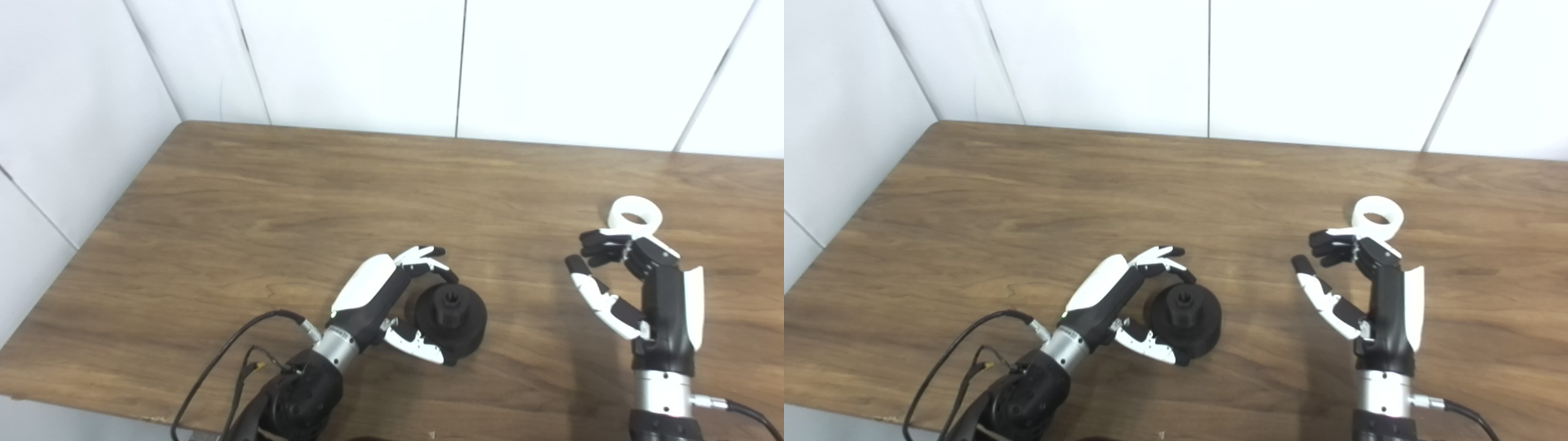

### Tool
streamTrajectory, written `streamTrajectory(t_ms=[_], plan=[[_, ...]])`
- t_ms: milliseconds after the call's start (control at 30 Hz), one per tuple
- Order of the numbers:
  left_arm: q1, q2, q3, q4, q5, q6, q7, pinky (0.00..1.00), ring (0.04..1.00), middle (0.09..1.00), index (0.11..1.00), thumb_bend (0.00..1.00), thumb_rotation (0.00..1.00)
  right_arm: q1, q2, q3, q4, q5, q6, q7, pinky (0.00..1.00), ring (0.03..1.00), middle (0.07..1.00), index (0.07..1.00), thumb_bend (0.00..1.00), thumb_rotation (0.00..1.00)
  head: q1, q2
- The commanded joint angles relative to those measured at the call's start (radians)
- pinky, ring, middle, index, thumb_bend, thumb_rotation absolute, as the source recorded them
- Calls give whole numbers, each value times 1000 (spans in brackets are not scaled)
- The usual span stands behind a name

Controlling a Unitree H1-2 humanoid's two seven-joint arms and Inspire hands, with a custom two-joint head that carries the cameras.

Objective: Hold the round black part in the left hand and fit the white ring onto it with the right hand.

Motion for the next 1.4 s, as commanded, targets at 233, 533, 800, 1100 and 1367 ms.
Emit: streamTrajectory(t_ms=[233, 533, 800, 1100, 1367], plan=[[10, 3, -27, -41, 17, -21, -54, 848, 948, 912, 585, 933, 199, 29, 46, 34, -52, -39, 0, -30, 449, 528, 577, 493, 495, 151, -114, 5], [32, 35, 9, -52, -23, -55, -69, 820, 948, 914, 589, 914, 171, 24, 82, 93, -30, -104, -3, -70, 452, 524, 571, 493, 494, 146, -358, -16], [37, 64, 41, -42, -69, -111, -89, 782, 931, 901, 579, 922, 151, 19, 133, 134, -11, -180, 37, -119, 415, 493, 552, 492, 494, 148, -585, -67], [41, 65, 55, -40, -88, -122, -107, 773, 929, 897, 572, 930, 140, -3, 117, 138, 3, -188, 48, -151, 415, 492, 553, 491, 494, 149, -630, -98], [44, 62, 60, -44, -85, -121, -114, 769, 925, 894, 573, 936, 127, -81, 51, 84, -40, -230, 161, -88, 508, 599, 622, 496, 499, 152, -616, -109]])
